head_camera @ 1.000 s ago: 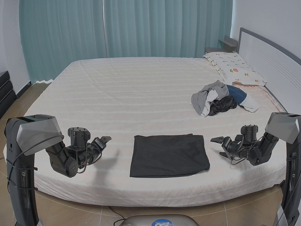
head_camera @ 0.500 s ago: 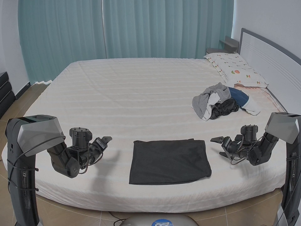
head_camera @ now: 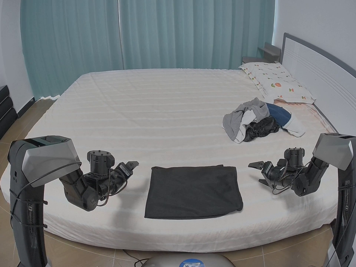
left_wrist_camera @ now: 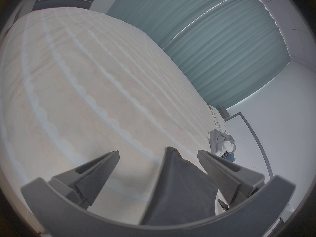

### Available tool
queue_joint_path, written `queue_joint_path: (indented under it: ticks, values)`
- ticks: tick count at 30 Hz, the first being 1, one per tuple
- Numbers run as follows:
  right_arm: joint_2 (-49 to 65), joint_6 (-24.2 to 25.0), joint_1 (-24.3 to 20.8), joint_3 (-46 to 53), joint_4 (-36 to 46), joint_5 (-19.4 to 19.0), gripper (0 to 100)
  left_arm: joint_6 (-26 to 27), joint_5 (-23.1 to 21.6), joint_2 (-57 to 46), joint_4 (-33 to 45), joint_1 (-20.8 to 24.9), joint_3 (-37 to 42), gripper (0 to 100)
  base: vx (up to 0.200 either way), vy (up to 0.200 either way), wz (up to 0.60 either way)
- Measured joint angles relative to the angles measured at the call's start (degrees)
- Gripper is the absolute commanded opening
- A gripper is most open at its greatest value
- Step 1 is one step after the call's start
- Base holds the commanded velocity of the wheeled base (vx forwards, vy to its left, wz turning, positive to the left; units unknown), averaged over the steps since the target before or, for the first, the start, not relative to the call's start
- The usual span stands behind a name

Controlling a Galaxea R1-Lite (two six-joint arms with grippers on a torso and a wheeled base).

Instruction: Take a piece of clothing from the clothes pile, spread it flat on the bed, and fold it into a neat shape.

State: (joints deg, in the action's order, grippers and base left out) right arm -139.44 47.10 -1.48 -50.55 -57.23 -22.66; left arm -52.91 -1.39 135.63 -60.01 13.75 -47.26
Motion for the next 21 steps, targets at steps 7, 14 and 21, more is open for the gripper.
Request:
queue_joint_path:
  ticks: [7,14,21]
  values:
    - [-0.06,0.0,0.0,0.11,-0.05,0.0,100,0.83,-0.02,0.39,0.65,1.18,-0.2,100,0.0,0.0,0.0]
    - [-0.12,-0.11,-0.06,0.41,-0.6,-0.02,100,5.53,0.88,1.44,0.43,1.73,0.88,100,0.0,0.0,0.0]
    - [-0.45,-0.2,-0.04,0.74,-1.77,-0.05,100,6.95,3.99,3.17,-0.74,2.69,1.16,100,0.0,0.0,0.0]
